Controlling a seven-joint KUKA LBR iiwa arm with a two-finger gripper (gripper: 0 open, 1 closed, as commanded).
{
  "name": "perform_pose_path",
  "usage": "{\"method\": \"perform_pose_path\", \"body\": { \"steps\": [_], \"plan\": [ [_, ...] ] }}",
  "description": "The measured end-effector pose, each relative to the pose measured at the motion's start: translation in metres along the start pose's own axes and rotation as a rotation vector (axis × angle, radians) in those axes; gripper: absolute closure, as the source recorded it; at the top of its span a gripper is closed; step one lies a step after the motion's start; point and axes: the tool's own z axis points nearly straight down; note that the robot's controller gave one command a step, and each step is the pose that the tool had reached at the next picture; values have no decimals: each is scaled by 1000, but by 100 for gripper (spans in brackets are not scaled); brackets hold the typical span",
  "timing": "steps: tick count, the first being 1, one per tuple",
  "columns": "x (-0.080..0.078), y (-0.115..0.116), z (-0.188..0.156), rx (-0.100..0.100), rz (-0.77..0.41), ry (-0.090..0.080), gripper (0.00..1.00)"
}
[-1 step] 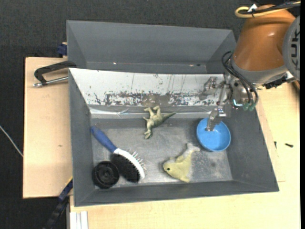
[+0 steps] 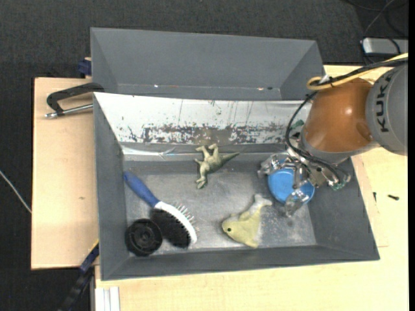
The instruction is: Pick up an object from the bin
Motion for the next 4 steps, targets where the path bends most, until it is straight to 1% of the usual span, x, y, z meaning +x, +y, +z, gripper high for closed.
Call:
{"method": "perform_pose_path", "body": {
  "steps": [1, 2, 3, 4],
  "plan": [
    [-1, 0, -1, 1, -1, -2, 100],
    [30, -38, -127, 10, -190, -9, 100],
    [39, -44, -90, 0, -1, 1, 100],
    [39, -44, -91, 2, -1, -1, 0]
  ]
}}
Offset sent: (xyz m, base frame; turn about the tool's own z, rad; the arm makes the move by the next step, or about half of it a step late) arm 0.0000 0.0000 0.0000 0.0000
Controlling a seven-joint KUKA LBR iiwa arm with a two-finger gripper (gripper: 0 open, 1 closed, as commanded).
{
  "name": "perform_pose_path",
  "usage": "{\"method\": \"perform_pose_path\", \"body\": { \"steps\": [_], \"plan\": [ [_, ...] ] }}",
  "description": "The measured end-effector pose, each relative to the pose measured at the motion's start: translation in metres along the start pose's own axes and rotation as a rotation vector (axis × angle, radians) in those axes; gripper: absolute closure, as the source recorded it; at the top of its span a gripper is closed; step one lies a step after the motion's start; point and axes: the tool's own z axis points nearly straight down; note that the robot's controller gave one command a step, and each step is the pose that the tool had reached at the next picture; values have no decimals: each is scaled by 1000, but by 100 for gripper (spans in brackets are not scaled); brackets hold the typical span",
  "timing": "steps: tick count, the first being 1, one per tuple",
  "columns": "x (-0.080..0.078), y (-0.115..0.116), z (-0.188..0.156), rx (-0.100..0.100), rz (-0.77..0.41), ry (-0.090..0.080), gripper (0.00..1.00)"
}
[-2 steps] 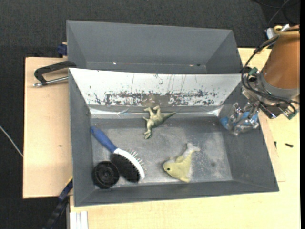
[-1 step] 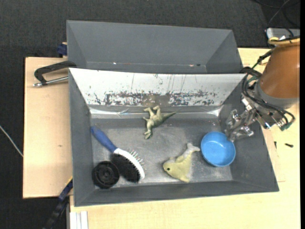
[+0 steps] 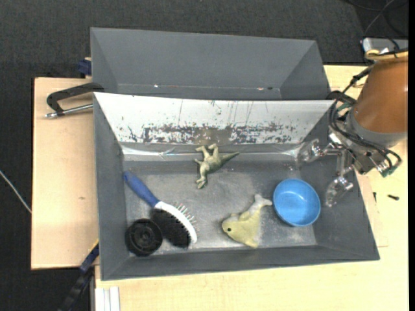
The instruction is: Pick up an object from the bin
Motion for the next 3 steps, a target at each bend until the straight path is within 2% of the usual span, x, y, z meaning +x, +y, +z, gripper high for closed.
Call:
{"method": "perform_pose_path", "body": {
  "steps": [1, 2, 3],
  "plan": [
    [20, 55, 89, -5, -492, 4, 0],
    [18, 51, 82, 5, -492, -1, 100],
    [10, 47, -43, 9, -528, -7, 100]
  ]
}}
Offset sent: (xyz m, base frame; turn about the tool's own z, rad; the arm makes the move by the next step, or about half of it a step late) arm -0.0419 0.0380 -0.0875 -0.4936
